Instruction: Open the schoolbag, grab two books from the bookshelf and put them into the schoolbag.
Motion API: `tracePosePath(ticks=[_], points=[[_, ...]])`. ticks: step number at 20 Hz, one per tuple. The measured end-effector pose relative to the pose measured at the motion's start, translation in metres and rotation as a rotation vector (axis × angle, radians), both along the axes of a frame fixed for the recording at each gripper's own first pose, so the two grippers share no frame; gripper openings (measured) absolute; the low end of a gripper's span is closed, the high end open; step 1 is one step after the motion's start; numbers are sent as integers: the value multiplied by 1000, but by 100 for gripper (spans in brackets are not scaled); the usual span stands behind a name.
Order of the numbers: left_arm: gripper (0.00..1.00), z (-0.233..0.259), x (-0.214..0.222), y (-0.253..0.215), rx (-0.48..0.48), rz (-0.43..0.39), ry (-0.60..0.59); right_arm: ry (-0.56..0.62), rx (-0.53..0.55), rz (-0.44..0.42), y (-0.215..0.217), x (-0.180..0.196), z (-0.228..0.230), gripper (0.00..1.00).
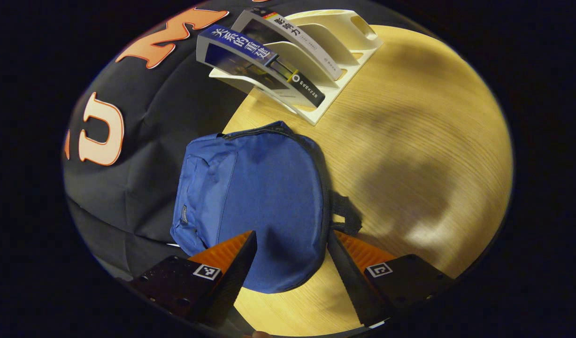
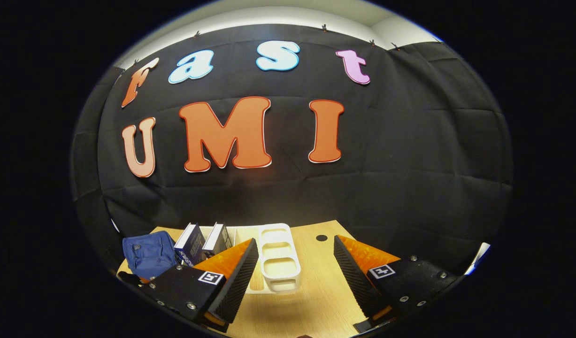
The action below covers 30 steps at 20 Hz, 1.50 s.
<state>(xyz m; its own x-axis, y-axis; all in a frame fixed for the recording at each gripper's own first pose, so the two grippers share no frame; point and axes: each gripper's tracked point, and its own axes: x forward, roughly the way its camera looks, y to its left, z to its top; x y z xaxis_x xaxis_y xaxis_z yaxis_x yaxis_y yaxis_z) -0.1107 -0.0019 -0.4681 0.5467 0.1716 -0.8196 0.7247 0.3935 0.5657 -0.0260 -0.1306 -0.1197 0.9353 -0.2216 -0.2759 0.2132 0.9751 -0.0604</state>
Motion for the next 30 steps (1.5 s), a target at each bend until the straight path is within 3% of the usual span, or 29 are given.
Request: tracePosePath(ticks=[6,11,14,15,16,18,19,21,22,23,24,27,30], points=[[96,14,3,1,-13,5,3,13,16,5,7,6,-8,96],[95,40,29,4,-11,4,-89,21,33,-3,8,6,-17,97],[94,22,26,6,3,-10,-55,37,75,-15,6,5,-26,96],[87,17,28,5,20,-29,-58,40,86,-20,5,5,-27,96],[92,14,32,4,30,-50,-71,41,92,-26,4,5,-28,96],[53,17,37,4,61,-90,-95,40,85,-39,0,5,-26,97],[48,20,40,4,59,-86,-102,37,80,-41,-1,6,-25,97],[27,22,48,5,48,-67,-99,36,77,-42,1,7,-25,97],[8,20,50,9,63,-66,-81,38,80,-39,2,7,-26,97],[18,21,58,9,75,-75,-95,41,83,-34,4,8,-28,96],[6,27,60,10,82,-95,-102,44,85,-27,7,9,-29,96],[1,40,64,9,38,-95,-74,37,77,-15,14,12,-26,96],[0,55,75,14,-21,-40,-18,21,88,-4,24,18,-21,96]])
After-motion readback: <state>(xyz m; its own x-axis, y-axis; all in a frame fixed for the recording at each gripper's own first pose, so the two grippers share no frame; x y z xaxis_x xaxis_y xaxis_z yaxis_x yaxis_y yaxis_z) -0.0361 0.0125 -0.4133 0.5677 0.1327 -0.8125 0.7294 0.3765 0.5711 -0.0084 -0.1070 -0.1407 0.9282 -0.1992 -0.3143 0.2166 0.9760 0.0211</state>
